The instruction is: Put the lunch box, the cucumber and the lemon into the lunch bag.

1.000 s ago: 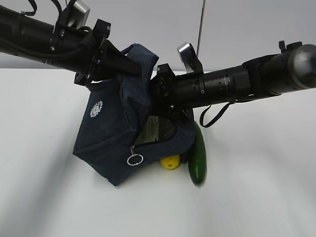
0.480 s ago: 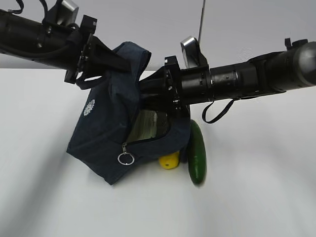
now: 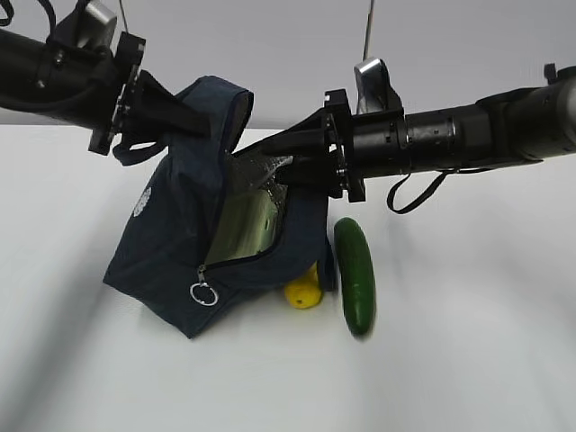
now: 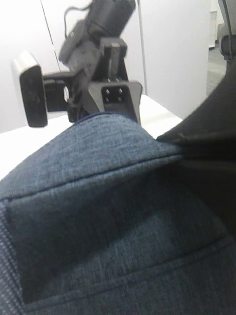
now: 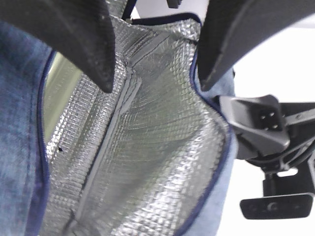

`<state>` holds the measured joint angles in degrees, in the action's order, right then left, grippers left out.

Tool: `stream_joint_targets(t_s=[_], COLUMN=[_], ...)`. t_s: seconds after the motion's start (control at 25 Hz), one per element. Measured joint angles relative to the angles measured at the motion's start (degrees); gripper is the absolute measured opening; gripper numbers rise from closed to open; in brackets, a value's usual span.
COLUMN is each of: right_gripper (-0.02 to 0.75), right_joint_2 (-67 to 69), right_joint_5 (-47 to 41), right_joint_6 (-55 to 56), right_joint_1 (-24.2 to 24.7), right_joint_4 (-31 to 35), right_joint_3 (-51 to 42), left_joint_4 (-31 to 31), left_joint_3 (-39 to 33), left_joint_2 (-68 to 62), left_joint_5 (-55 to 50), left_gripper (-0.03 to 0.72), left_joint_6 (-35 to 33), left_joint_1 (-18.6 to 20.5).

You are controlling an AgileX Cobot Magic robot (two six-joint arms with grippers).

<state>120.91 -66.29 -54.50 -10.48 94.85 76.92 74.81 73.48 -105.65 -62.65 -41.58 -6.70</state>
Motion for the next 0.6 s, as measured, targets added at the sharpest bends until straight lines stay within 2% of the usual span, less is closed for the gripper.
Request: stream_joint_targets(t_s=[0.2, 0.36, 0.44, 0.6], right_gripper=[0.403, 0.403, 0.403, 0.403], right_joint_2=[-1.91, -3.60, -4.35, -6.02], right_joint_5=[-0.10, -0.20, -0.32, -1.03], right_joint_6=[-3.57, -4.84, -4.20, 1.80], right_joint_1=[0.23, 0.59, 0.59, 0.59], right_joint_4=[-0.13, -3.05, -6.38, -18.68], right_joint_3=[0.00, 0.00, 0.41, 3.95], left_joint_4=[-3.95, -6.32, -8.03, -12.70], left_joint_3=[0.00, 0.11, 0.11, 0.11], left_joint_2=[0.00, 0.00, 0.00, 0.00], left_joint_5=[-0.44, -0.64, -0.79, -0.87], left_gripper=[-0.008, -0.008, -0.008, -0.008], left_joint_6=[1.56, 3.55, 4.59, 7.59], left_joint_1=[1.31, 3.00, 4.09, 5.80])
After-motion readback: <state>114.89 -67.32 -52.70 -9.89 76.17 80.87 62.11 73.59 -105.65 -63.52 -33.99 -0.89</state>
